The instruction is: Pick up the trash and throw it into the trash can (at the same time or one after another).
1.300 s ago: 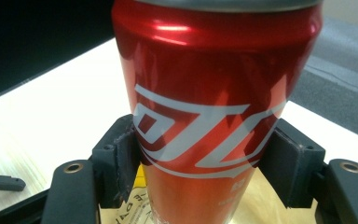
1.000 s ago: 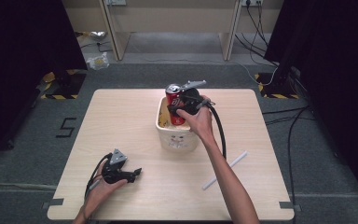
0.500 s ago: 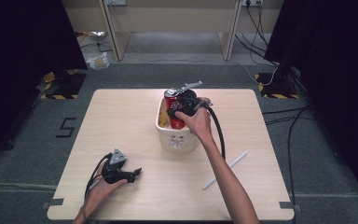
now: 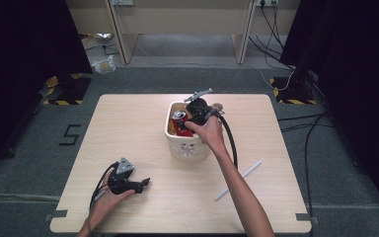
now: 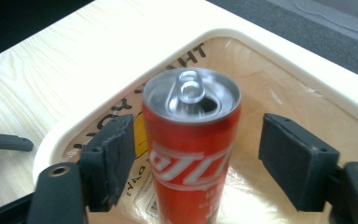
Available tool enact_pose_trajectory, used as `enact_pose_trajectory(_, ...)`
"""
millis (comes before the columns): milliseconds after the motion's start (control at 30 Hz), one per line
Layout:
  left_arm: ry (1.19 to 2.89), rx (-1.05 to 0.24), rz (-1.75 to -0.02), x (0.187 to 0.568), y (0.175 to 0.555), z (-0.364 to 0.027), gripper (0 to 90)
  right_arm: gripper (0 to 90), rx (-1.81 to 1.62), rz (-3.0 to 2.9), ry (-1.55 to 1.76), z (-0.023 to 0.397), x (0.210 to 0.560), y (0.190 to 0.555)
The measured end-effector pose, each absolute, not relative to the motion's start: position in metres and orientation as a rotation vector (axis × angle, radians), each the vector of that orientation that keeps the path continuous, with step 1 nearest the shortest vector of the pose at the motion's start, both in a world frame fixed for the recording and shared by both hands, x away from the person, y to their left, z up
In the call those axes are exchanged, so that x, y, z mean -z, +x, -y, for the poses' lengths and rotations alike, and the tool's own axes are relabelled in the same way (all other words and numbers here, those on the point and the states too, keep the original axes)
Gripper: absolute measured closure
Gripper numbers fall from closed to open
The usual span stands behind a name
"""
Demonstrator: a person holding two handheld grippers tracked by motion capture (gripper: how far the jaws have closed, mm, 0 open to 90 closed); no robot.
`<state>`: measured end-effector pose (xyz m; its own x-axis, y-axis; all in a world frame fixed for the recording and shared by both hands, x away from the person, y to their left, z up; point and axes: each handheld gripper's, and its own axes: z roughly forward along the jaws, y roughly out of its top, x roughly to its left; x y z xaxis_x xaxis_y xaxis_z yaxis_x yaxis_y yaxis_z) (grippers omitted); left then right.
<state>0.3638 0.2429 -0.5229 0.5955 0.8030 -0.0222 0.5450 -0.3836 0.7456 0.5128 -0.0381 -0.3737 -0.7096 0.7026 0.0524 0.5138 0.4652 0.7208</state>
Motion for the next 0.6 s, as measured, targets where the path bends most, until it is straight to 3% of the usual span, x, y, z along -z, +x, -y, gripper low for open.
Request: enact_pose_trajectory(600,2.085,-0.449,-1.065,0.523,0.364,-0.243,15.8,21.0,-1.204,-2.314,1.017,0.086,0.336,0.484)
